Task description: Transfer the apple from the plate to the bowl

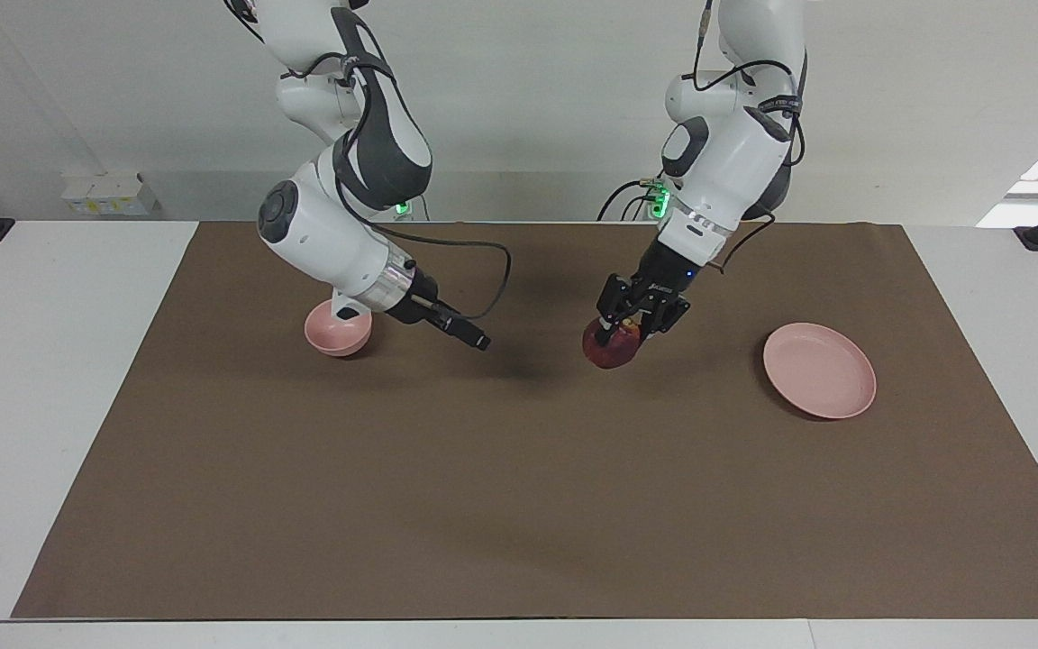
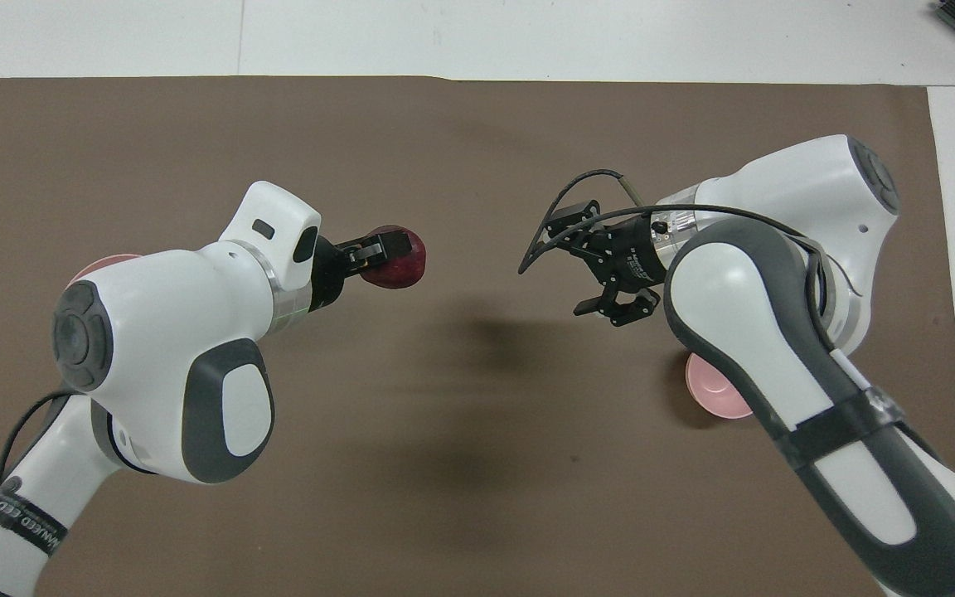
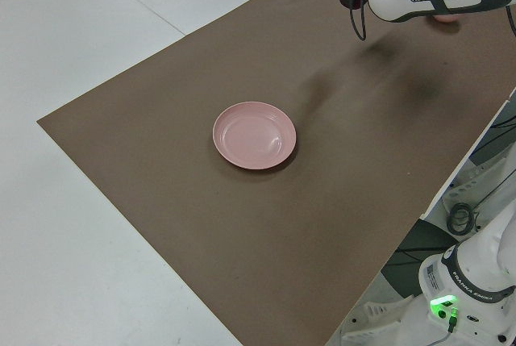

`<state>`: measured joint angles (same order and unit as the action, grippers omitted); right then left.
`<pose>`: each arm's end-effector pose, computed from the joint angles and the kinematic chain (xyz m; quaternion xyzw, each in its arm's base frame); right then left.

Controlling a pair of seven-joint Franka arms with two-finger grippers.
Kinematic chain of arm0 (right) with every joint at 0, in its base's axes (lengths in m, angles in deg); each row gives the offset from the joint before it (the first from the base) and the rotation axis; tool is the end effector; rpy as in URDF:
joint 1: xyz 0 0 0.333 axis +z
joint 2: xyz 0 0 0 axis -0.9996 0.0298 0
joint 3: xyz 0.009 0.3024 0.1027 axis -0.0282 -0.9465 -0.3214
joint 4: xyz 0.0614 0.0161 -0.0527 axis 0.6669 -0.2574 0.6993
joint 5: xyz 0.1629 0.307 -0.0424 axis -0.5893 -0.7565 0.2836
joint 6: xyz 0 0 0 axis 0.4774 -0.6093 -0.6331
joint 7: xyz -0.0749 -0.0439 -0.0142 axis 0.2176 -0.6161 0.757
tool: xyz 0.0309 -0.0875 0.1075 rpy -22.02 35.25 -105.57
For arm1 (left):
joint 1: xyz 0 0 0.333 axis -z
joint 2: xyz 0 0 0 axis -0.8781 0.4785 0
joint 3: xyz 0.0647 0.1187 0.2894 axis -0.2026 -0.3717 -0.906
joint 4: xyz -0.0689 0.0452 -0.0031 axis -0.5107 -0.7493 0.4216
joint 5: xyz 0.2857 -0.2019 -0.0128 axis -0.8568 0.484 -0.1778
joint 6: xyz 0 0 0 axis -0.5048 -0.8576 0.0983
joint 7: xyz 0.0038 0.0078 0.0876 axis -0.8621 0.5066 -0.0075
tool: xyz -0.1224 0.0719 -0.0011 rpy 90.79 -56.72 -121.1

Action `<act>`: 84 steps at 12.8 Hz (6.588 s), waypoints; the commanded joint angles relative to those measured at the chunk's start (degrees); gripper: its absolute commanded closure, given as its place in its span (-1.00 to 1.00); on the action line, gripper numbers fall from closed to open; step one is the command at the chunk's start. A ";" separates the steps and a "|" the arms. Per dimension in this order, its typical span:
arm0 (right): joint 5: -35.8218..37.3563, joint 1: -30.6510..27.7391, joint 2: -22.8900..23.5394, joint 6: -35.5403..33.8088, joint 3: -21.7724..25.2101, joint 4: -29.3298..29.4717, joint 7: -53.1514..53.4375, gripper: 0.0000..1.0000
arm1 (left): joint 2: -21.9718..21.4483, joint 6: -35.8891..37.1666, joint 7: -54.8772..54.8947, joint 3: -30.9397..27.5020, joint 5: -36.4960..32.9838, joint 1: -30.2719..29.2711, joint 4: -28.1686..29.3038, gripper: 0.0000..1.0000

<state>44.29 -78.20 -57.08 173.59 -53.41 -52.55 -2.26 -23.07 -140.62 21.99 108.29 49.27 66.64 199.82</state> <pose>0.5606 0.2177 0.4248 -0.8491 0.4006 0.1745 0.2969 0.5062 -0.2709 0.4679 0.9466 0.0878 0.1572 0.2674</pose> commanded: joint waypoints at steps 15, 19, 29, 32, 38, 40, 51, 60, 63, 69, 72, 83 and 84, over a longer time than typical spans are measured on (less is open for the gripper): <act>-17.40 10.12 5.87 8.91 -0.34 4.39 13.53 0.54 | 0.48 -6.05 -8.38 -0.33 1.12 8.57 -0.77 1.00; -17.41 9.42 5.96 8.38 -0.34 4.30 12.54 1.00 | 0.40 -6.05 -8.73 -0.33 1.12 8.48 -0.77 0.92; -16.62 8.27 5.52 7.33 0.10 3.78 12.45 0.92 | -1.71 1.82 -7.86 -1.55 0.33 6.47 -1.91 -1.00; -14.42 5.99 5.34 5.40 0.18 3.42 12.19 0.78 | -4.69 9.22 -7.59 -1.65 0.33 3.84 -2.79 -1.00; -12.76 5.99 5.17 5.22 0.27 3.42 11.92 0.54 | -5.84 15.03 -6.72 -2.17 -1.85 1.37 -3.67 -1.00; -6.45 5.29 3.85 4.87 0.27 3.51 11.83 0.54 | -5.23 20.81 -2.96 -2.09 -10.26 -2.74 -5.68 -1.00; 32.57 2.13 -2.74 1.70 0.36 0.36 -14.76 0.55 | 2.51 51.75 11.47 -2.52 -32.37 -10.06 -30.55 -1.00; 46.75 -4.64 -15.39 8.11 0.27 -23.88 -31.05 0.55 | 1.01 62.41 13.33 -8.58 -32.28 -9.62 -35.49 -1.00; 46.75 -8.59 -17.59 10.48 0.27 -30.22 -35.00 0.55 | 0.23 62.41 13.59 -12.54 -31.48 -7.17 -35.58 -1.00; 46.67 -10.89 -17.77 15.06 0.18 -33.76 -36.34 -0.99 | -3.82 61.62 13.42 -22.83 -28.76 1.27 -32.15 -1.00; 46.58 -10.71 -16.46 13.66 -0.08 -30.69 -34.93 -1.00 | -4.00 62.33 13.33 -23.26 -28.85 1.45 -31.80 -1.00; 45.88 -12.20 -16.54 -9.09 0.36 -6.18 -40.19 -1.00 | -4.53 65.67 19.30 -23.80 -29.38 -1.01 -31.97 -1.00; 45.35 -12.64 -16.54 -11.46 0.79 -3.37 -39.68 -1.00 | -4.53 65.67 19.13 -23.80 -29.38 -1.01 -31.89 -1.00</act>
<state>89.79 -89.52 -73.88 166.15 -52.80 -60.60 -40.45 -26.49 -74.82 40.40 84.45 19.71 66.16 166.93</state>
